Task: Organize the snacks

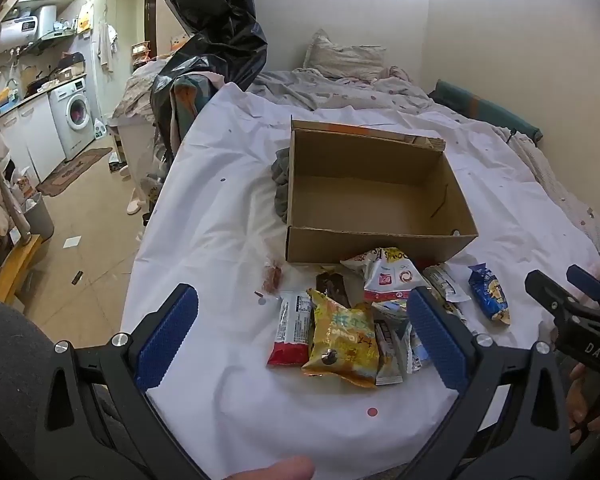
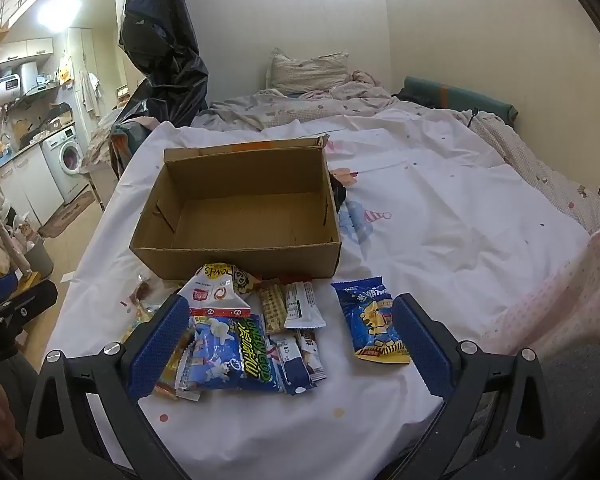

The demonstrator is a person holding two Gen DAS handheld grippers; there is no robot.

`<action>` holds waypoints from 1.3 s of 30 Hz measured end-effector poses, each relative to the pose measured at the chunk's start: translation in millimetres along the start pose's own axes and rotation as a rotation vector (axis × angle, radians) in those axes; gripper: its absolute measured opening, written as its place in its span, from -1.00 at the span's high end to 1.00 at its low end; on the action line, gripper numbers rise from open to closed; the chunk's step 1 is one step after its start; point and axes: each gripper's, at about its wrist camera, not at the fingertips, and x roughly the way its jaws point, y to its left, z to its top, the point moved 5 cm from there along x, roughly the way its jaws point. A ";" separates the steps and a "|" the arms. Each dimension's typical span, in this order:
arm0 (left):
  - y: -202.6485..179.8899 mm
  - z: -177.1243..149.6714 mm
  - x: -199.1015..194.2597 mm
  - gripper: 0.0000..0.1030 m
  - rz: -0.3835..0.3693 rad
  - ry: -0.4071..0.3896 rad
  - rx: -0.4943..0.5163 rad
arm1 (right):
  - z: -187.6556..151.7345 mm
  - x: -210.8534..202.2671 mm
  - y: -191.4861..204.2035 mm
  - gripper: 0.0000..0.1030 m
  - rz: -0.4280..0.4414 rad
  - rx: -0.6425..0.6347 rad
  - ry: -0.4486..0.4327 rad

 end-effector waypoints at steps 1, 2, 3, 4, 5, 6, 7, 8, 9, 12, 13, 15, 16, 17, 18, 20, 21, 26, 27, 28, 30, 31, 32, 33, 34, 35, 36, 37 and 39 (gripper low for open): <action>-0.6 0.4 -0.7 -1.00 0.000 -0.004 0.003 | -0.1 -0.1 0.2 -1.00 0.000 0.000 -0.001; -1.2 0.8 -1.5 -1.00 -0.001 -0.009 0.006 | -0.3 -0.1 0.5 -1.00 0.000 0.000 0.000; 1.1 1.6 0.5 -1.00 -0.002 0.002 -0.007 | -0.1 -0.4 0.8 -1.00 0.003 0.000 -0.002; 1.4 2.7 0.5 -1.00 -0.001 -0.002 -0.005 | 0.1 -1.0 1.0 -1.00 0.007 0.002 -0.004; 4.7 0.6 -2.2 -1.00 -0.006 -0.007 -0.018 | 0.5 -1.7 1.2 -1.00 0.009 0.003 -0.008; 3.2 -1.1 -0.8 -1.00 0.002 -0.006 -0.010 | 0.6 -2.0 1.2 -1.00 0.008 0.001 -0.009; 2.5 -1.5 -0.4 -1.00 0.004 -0.009 -0.011 | 0.4 -1.9 1.1 -1.00 0.006 0.000 -0.008; 2.6 -1.7 -0.4 -1.00 0.005 -0.008 -0.010 | 0.2 -1.6 0.9 -1.00 0.007 0.001 -0.006; 2.5 -1.4 -0.1 -1.00 0.005 -0.006 -0.009 | 0.2 -1.1 -0.9 -1.00 0.008 0.002 -0.004; 2.1 -1.7 -0.2 -1.00 0.005 -0.008 -0.008 | 1.6 -1.0 -0.8 -1.00 0.005 -0.003 -0.012; 2.0 -1.3 1.7 -1.00 0.005 -0.009 -0.007 | 1.7 -0.8 -1.2 -1.00 0.008 -0.001 -0.012; 0.1 0.2 1.4 -1.00 -0.001 -0.011 -0.006 | 0.9 -1.6 2.1 -1.00 0.005 -0.003 -0.011; -0.2 0.9 1.6 -1.00 -0.002 -0.012 -0.007 | 0.9 -1.3 2.4 -1.00 0.007 -0.001 -0.011; 0.4 1.5 0.4 -1.00 -0.002 -0.013 -0.007 | 0.7 -1.8 1.2 -1.00 0.007 -0.001 -0.012; 1.1 2.2 -0.6 -1.00 -0.002 -0.012 -0.007 | 0.3 -1.3 1.2 -1.00 0.006 0.001 -0.012; 1.3 2.4 -0.6 -1.00 -0.003 -0.013 -0.008 | 0.6 -0.1 2.4 -1.00 0.005 0.006 -0.009; 1.0 1.9 -0.6 -1.00 -0.002 -0.014 -0.007 | 0.9 -0.3 2.7 -1.00 0.005 0.007 -0.008; 0.9 1.8 -0.8 -1.00 -0.004 -0.015 -0.005 | -0.6 0.5 -0.5 -1.00 0.006 0.012 -0.005; 0.9 1.9 -0.8 -1.00 -0.004 -0.015 -0.004 | -0.5 0.6 -0.5 -1.00 0.006 0.011 -0.005; 0.9 1.4 -1.3 -1.00 -0.004 -0.016 -0.003 | -0.2 0.4 -0.6 -1.00 0.007 0.012 -0.004; 1.0 1.8 -1.4 -1.00 -0.002 -0.016 -0.001 | -0.4 0.3 -0.5 -1.00 0.006 0.011 -0.005; 1.1 1.9 -1.4 -1.00 -0.002 -0.016 -0.001 | -0.3 0.3 -0.5 -1.00 0.006 0.011 -0.004; 1.3 2.3 -1.6 -1.00 -0.001 -0.016 -0.001 | -0.4 0.1 -0.5 -1.00 0.007 0.012 -0.005; 1.0 1.7 -1.5 -1.00 -0.001 -0.016 -0.003 | -0.4 0.2 -0.5 -1.00 0.006 0.012 -0.005; 0.9 1.7 -1.5 -1.00 -0.002 -0.016 -0.003 | -0.4 0.1 -0.4 -1.00 0.005 0.012 -0.005; 0.7 1.8 -1.5 -1.00 -0.002 -0.016 -0.003 | -0.3 0.1 -0.4 -1.00 0.006 0.012 -0.005; 0.8 1.7 -1.6 -1.00 -0.001 -0.016 -0.001 | -0.3 0.1 -0.3 -1.00 0.006 0.012 -0.005; 1.0 1.7 -1.6 -1.00 -0.002 -0.016 -0.001 | -0.2 0.1 -0.3 -1.00 0.006 0.011 -0.005; 0.9 1.6 -1.5 -1.00 -0.002 -0.016 -0.001 | -0.2 0.1 -0.3 -1.00 0.006 0.012 -0.005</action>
